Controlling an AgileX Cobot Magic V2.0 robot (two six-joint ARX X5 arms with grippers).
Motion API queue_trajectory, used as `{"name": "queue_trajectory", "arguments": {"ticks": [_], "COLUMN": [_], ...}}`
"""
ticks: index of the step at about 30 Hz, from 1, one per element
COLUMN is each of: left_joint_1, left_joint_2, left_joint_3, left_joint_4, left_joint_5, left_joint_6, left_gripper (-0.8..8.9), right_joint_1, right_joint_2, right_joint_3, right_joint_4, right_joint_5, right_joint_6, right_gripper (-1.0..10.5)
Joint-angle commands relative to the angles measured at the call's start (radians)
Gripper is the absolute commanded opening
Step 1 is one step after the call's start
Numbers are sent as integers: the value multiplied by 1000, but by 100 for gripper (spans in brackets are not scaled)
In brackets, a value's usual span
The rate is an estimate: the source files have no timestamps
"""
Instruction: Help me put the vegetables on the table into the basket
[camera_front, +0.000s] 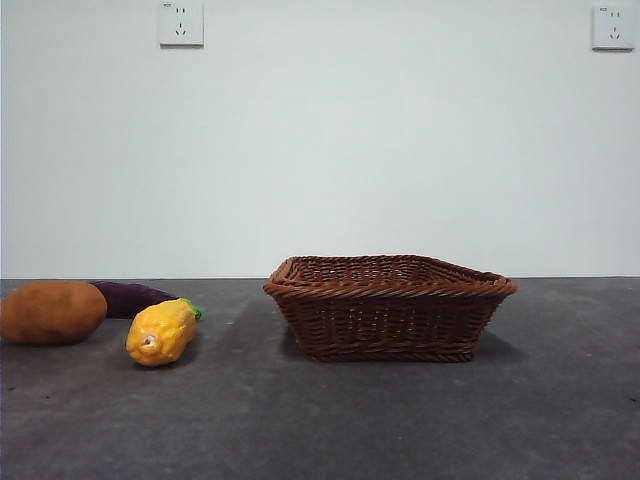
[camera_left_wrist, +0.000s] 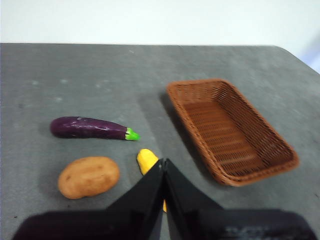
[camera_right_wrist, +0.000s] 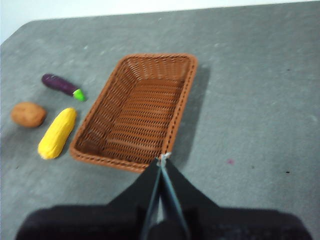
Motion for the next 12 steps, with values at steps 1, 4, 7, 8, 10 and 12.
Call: {"name": "queue_trajectory", "arguments": {"ticks": [1, 4, 7, 8, 10, 12], "left_joint_1": [-2, -2, -2, -2, -2, -2], "left_joint_2": [43, 77, 78, 78, 80, 81], "left_joint_3": [77, 142, 152, 152, 152, 152], "left_joint_4": [-68, -132, -136, -141, -148, -147], "left_joint_5": [29, 29, 29, 32, 82, 104], "left_joint_6": [65, 103, 104, 104, 104, 104], "left_gripper": [-8, -8, -9, -8, 7, 150], "right_joint_1": [0, 0, 0, 0, 0, 0], "right_joint_2": [19, 45, 61, 64, 64, 64], "right_joint_3": [52, 95, 105, 106, 106, 106], "right_joint_4": [-40, -90, -107, -112, -113, -109], "right_joint_5": [-17, -17, -17, -21, -29, -37], "right_joint_6": [-54, -89, -94, -97, -101, -101], "right_gripper": [-12, -12, -12, -12, 11, 118]}}
